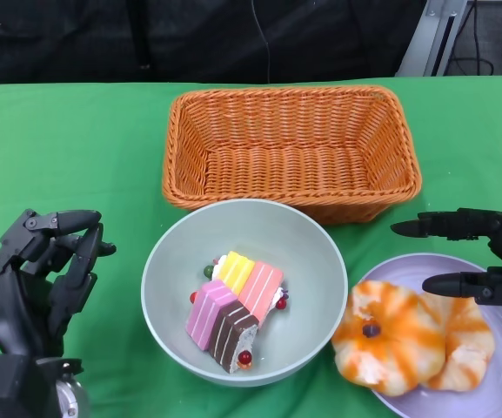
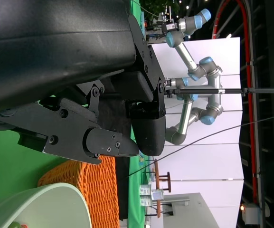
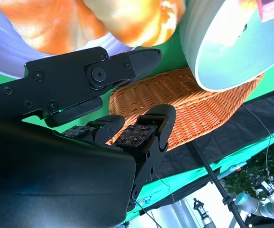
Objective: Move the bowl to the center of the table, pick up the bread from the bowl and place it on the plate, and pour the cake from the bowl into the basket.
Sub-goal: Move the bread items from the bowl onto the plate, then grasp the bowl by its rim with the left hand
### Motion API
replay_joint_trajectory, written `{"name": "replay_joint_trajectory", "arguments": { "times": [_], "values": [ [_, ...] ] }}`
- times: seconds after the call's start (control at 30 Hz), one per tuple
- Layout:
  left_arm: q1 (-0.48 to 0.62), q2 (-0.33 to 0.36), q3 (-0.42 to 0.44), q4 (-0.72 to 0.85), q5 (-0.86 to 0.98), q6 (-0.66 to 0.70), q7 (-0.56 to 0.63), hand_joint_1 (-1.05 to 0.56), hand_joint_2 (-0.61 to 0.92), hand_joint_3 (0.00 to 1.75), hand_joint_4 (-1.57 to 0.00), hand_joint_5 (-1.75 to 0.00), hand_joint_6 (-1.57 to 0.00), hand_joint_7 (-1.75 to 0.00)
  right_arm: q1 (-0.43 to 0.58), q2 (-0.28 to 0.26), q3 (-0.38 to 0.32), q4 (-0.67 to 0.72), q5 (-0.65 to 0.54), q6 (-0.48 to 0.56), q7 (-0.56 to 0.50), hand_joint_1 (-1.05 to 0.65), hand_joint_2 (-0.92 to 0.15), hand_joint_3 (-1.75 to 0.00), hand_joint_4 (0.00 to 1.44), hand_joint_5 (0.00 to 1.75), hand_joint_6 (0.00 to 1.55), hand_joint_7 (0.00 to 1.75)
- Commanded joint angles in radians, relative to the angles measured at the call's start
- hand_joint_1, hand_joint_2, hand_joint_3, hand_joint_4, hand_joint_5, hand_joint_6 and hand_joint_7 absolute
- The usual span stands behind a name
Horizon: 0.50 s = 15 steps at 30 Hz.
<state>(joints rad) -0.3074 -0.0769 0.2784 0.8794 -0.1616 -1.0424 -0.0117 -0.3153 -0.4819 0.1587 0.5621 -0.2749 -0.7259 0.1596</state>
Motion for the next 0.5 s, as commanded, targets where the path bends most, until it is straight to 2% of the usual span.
{"name": "replay_joint_trajectory", "arguments": {
  "times": [0.03,0.3,0.5],
  "values": [
    [0.003,0.017,0.003,0.006,-0.009,-0.005,-0.01,-0.21,0.92,0.21,-0.83,-1.29,-0.93,-0.85,0.012,0.001,-0.021,-0.017,0.016,-0.005,-0.002,-0.65,-0.92,-0.09,0.78,0.02,0.71,0.01],
    [0.002,0.017,0.004,0.01,-0.005,-0.007,-0.005,-0.21,0.92,0.22,-0.83,-1.28,-0.94,-0.86,0.024,0.018,-0.048,-0.062,0.03,0.014,-0.005,-0.64,-0.92,-0.1,0.77,0.01,0.73,0.01],
    [-0.002,0.02,0.002,0.017,-0.006,-0.008,-0.01,-0.22,0.92,0.21,-0.84,-1.28,-0.94,-0.86,0.032,0.033,-0.082,-0.136,0.083,0.032,0.0,-0.61,-0.92,-0.1,0.77,0.01,0.7,0.0]
  ]
}}
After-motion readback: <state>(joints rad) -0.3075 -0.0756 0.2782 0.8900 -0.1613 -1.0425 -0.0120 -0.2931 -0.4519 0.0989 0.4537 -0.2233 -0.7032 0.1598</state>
